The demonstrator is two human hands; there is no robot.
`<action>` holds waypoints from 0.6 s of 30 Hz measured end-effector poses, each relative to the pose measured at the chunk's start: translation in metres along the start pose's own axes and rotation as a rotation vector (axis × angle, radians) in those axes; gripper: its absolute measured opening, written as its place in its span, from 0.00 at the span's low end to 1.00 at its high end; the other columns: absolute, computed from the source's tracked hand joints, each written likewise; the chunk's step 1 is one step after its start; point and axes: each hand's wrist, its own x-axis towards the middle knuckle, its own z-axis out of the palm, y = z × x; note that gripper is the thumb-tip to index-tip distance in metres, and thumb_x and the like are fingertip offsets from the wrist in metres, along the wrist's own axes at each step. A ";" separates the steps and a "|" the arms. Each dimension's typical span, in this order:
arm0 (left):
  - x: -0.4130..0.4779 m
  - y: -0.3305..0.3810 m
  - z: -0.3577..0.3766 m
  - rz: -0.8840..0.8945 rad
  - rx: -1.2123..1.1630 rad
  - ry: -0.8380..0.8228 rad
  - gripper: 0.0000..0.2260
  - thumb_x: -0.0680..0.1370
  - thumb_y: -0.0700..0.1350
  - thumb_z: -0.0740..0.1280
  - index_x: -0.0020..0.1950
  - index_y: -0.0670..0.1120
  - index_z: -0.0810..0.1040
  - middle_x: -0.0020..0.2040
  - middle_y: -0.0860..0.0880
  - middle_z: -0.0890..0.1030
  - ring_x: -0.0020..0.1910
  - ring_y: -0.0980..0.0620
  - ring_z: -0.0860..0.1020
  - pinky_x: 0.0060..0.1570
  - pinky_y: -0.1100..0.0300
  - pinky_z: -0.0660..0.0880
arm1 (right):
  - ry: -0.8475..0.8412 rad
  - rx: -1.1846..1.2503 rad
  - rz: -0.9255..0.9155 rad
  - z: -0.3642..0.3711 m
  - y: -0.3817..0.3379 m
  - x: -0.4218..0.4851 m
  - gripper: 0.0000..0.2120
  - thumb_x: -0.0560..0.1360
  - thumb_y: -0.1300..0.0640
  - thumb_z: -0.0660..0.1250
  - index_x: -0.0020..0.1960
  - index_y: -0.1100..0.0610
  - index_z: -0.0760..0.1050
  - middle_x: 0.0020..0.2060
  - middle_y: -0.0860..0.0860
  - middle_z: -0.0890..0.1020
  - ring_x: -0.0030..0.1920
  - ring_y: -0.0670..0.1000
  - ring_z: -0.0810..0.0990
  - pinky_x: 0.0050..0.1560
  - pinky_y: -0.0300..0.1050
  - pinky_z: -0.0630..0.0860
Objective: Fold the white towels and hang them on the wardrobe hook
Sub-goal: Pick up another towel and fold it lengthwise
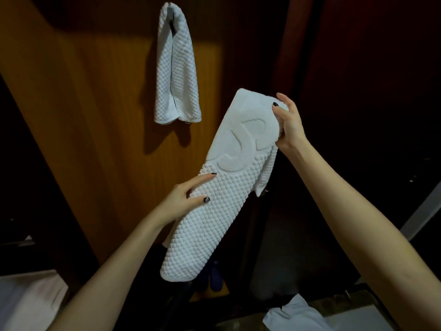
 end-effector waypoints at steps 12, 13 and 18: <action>0.019 0.006 -0.110 -0.046 0.201 -0.070 0.21 0.78 0.48 0.67 0.69 0.64 0.68 0.70 0.64 0.65 0.69 0.68 0.62 0.63 0.68 0.60 | 0.138 0.124 -0.040 0.028 0.009 0.008 0.22 0.76 0.67 0.62 0.68 0.51 0.69 0.56 0.56 0.76 0.46 0.53 0.79 0.36 0.44 0.78; 0.022 0.009 -0.120 -0.046 0.208 -0.077 0.21 0.78 0.48 0.67 0.69 0.63 0.69 0.71 0.63 0.66 0.69 0.66 0.63 0.64 0.66 0.61 | 0.145 0.149 -0.050 0.031 0.010 0.010 0.22 0.77 0.67 0.62 0.68 0.52 0.68 0.56 0.56 0.76 0.46 0.53 0.79 0.37 0.45 0.78; 0.046 0.046 -0.178 -0.050 0.085 0.085 0.18 0.78 0.47 0.68 0.66 0.61 0.74 0.67 0.62 0.71 0.66 0.62 0.67 0.62 0.62 0.65 | 0.118 0.176 -0.101 0.055 -0.007 0.032 0.23 0.76 0.68 0.63 0.67 0.51 0.69 0.57 0.55 0.75 0.50 0.54 0.80 0.42 0.46 0.81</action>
